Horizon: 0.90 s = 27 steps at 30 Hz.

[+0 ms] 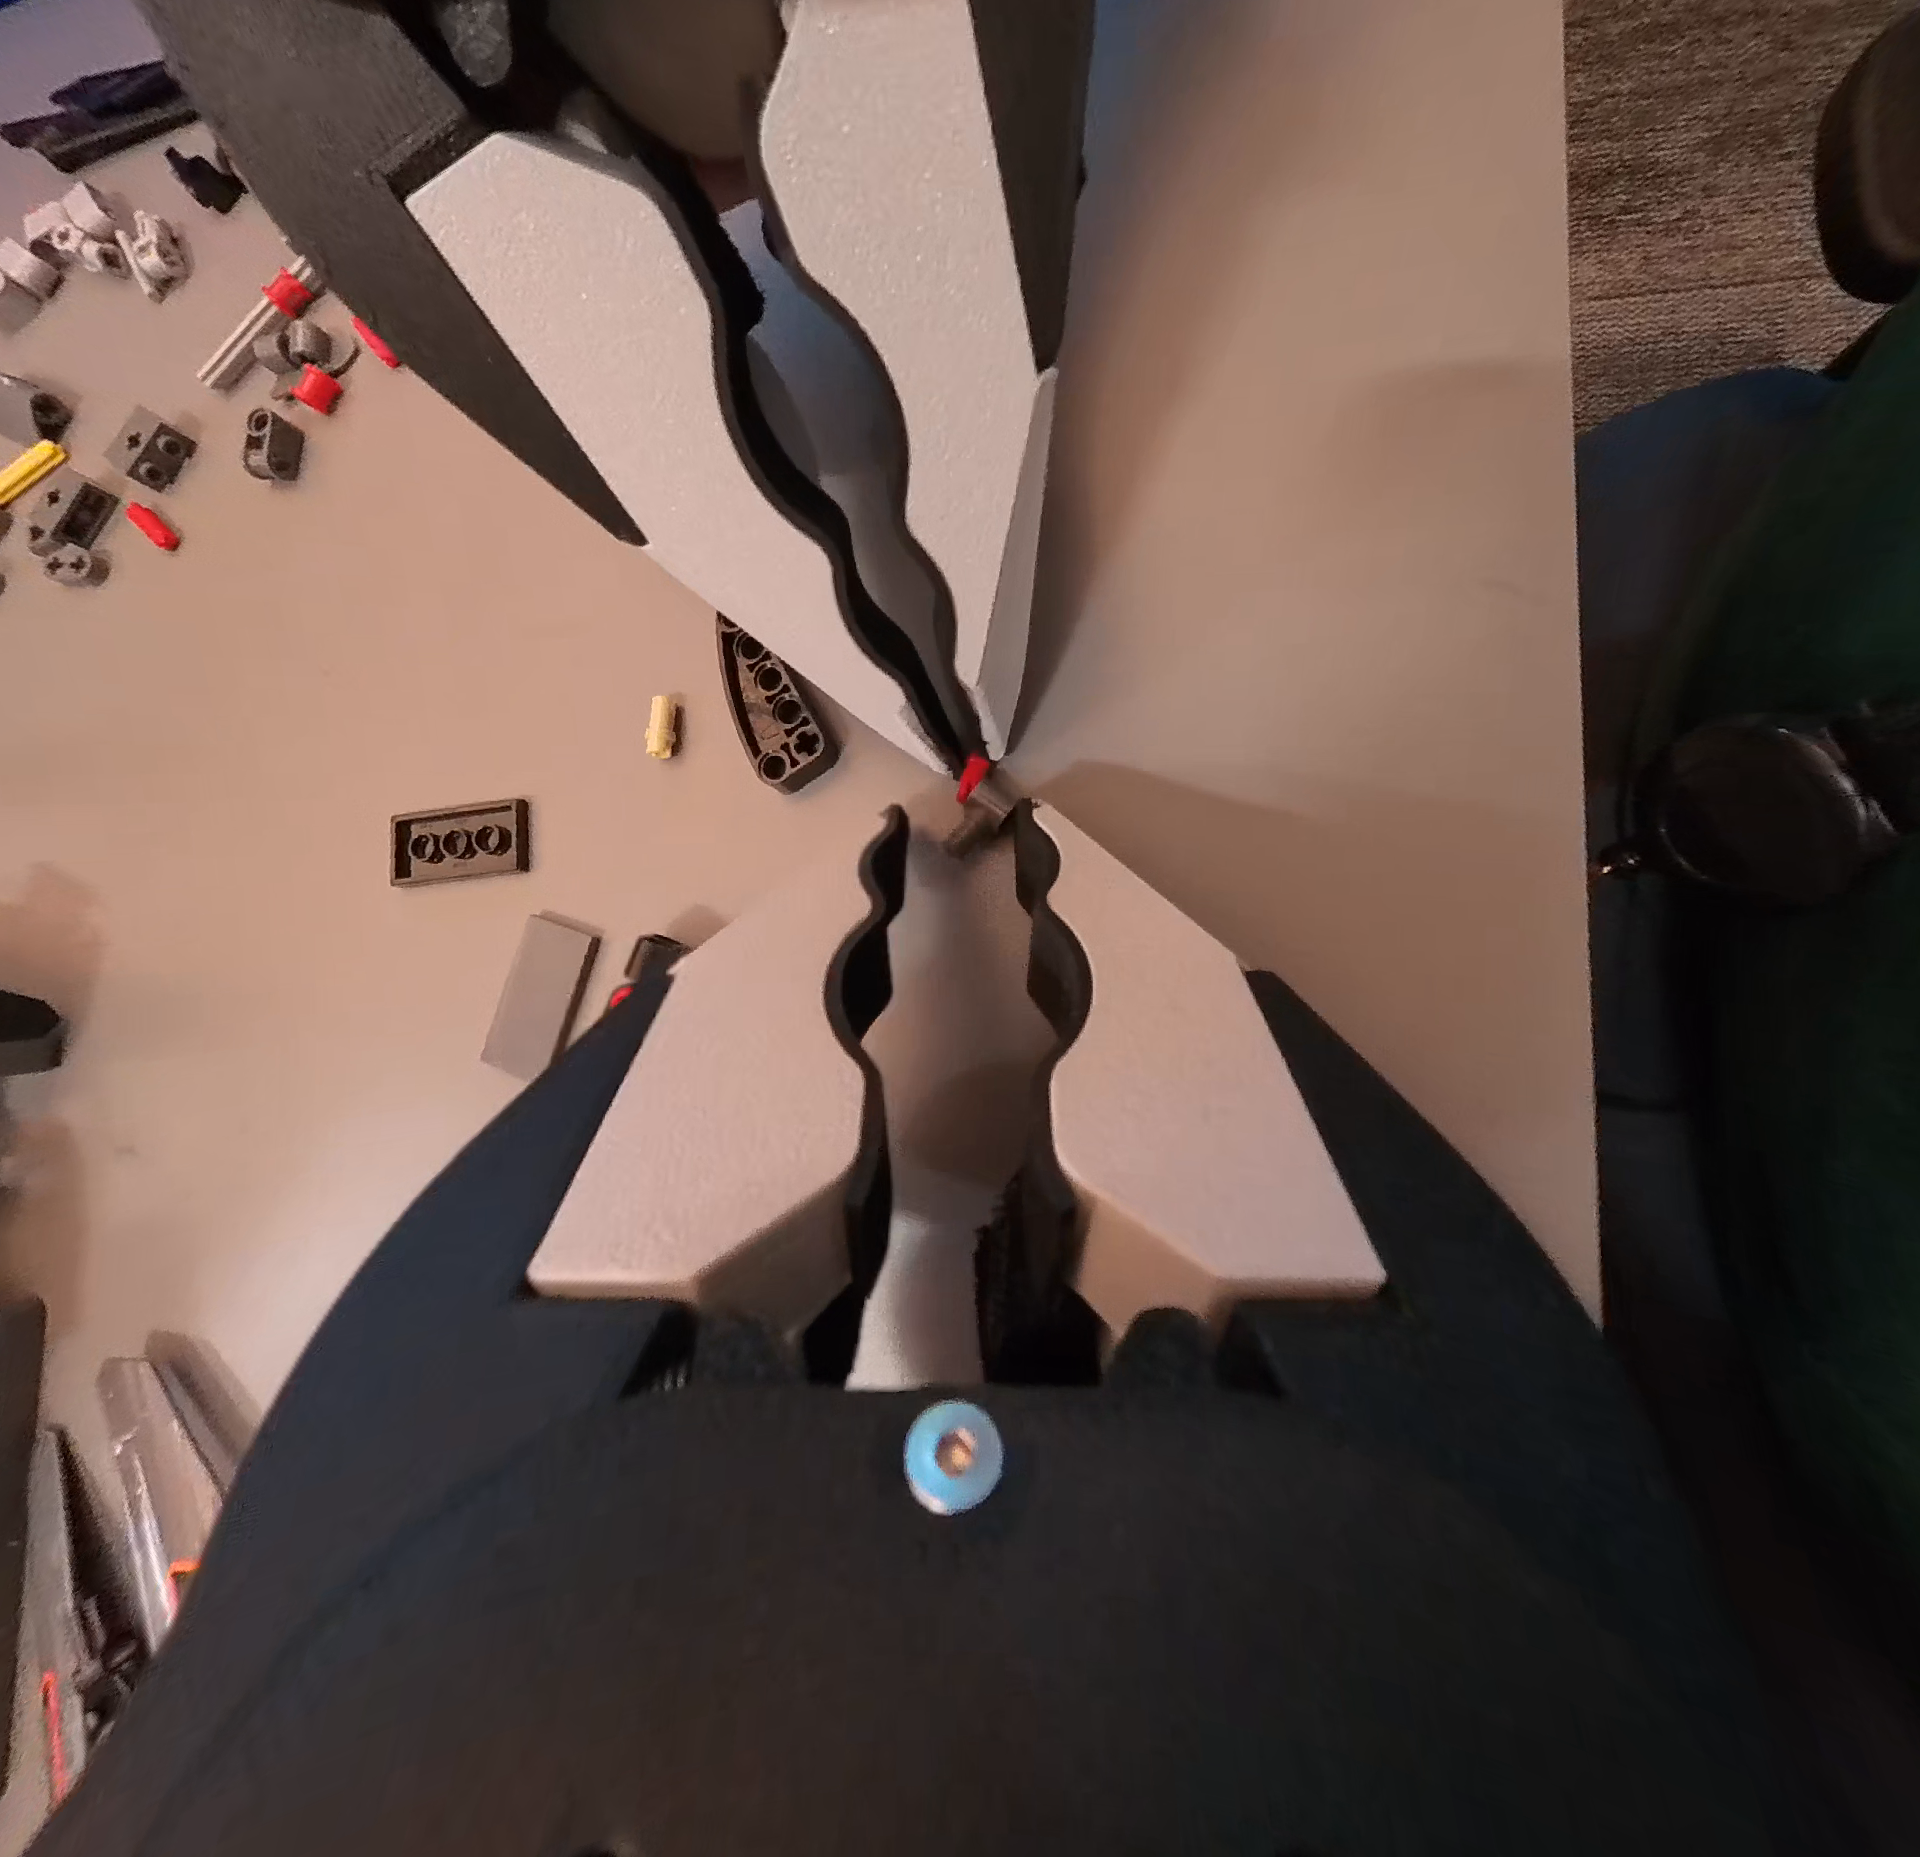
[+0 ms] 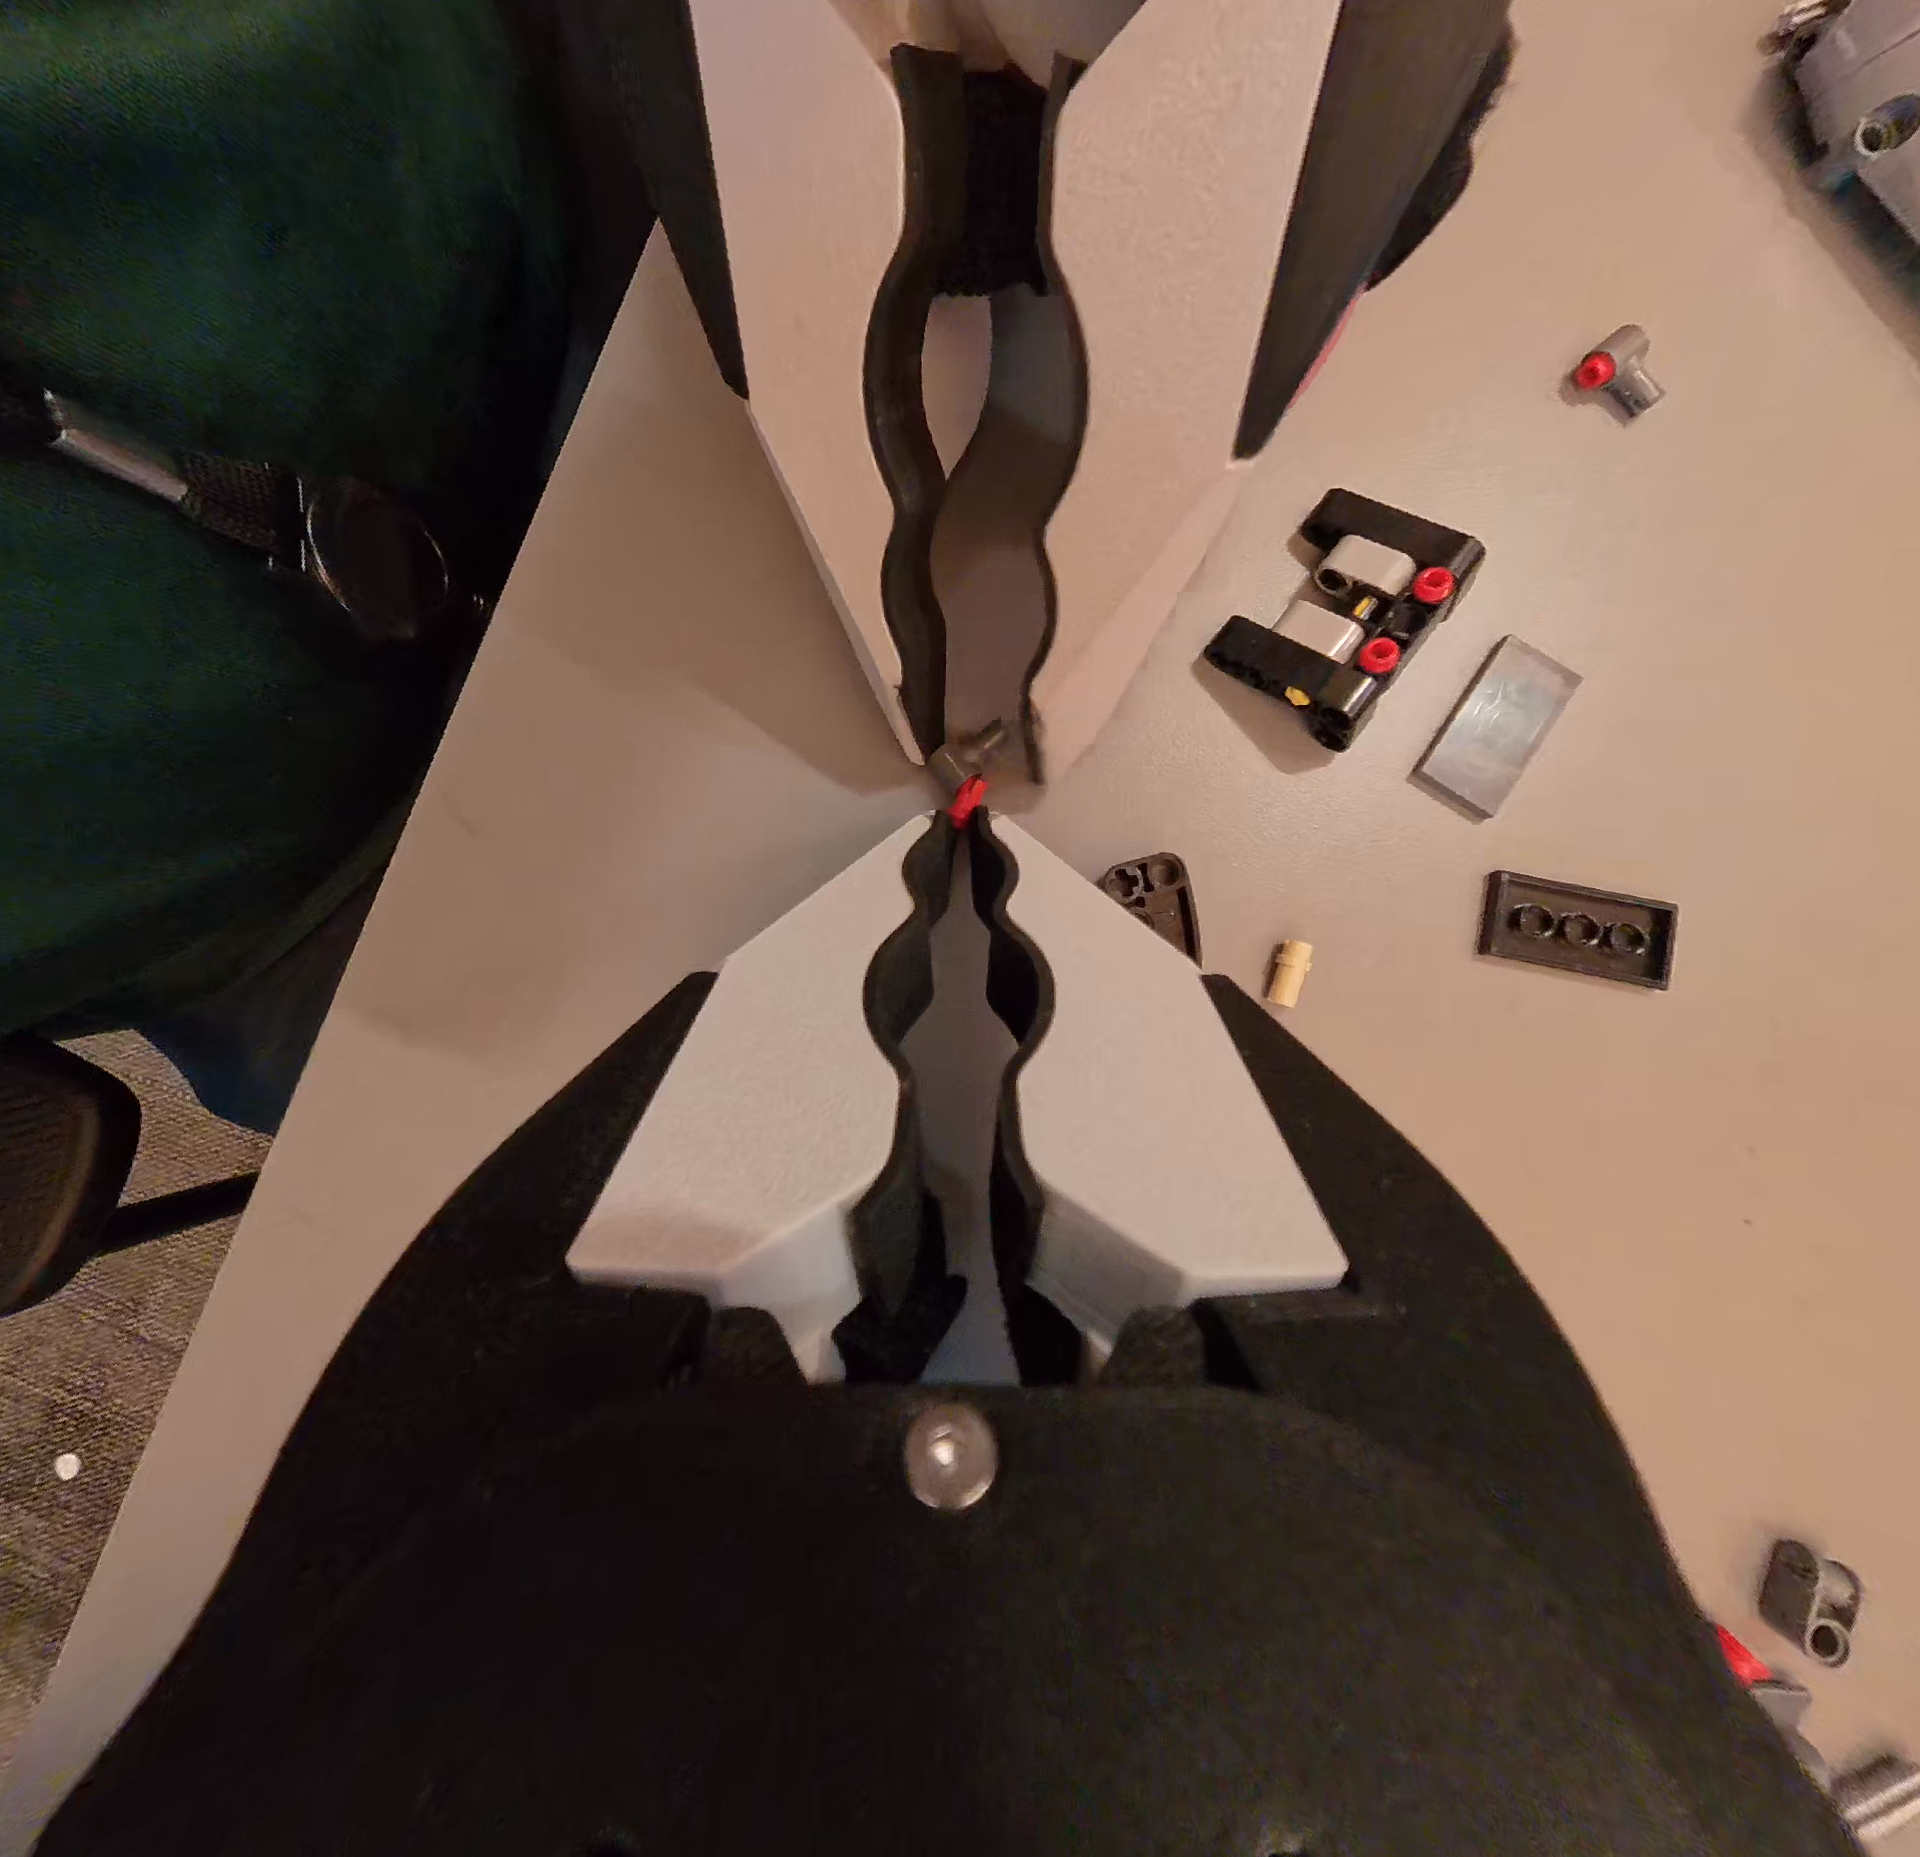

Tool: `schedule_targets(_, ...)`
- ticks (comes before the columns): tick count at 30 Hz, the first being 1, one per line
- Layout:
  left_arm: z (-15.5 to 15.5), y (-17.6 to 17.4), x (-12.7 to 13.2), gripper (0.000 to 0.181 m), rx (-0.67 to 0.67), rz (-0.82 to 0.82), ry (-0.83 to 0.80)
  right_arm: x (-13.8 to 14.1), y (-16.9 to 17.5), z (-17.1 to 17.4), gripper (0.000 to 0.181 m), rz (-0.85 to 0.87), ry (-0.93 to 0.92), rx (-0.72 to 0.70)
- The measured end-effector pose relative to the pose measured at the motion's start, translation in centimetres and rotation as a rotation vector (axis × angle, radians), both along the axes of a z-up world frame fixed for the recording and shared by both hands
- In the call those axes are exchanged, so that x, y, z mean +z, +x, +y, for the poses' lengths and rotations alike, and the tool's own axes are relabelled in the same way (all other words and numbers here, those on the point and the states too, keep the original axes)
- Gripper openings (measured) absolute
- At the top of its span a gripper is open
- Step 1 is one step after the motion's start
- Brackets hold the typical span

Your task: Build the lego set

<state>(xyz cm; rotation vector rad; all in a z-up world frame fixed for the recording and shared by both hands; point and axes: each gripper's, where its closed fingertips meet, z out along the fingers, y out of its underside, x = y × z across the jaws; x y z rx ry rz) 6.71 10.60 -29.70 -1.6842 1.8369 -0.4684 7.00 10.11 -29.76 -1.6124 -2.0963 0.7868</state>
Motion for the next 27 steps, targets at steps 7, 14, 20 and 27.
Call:
schedule_targets(7,0.9,-0.7,0.1,0.022,0.024,0.005,0.032,0.0,0.0,-0.1,0.002,0.002,0.0,0.005)
schedule_targets(14,0.4,-1.0,0.3,0.028,0.053,-0.019,0.014,0.0,0.0,-0.1,0.001,0.002,0.001,0.003)
schedule_targets(20,0.5,-0.2,0.1,0.028,0.02,-0.019,0.008,0.0,-0.1,-0.1,0.002,0.001,-0.001,-0.002)
schedule_targets(27,0.2,0.0,0.0,0.021,-0.007,-0.04,-0.037,0.0,-0.1,-0.4,0.003,0.001,-0.006,0.0)
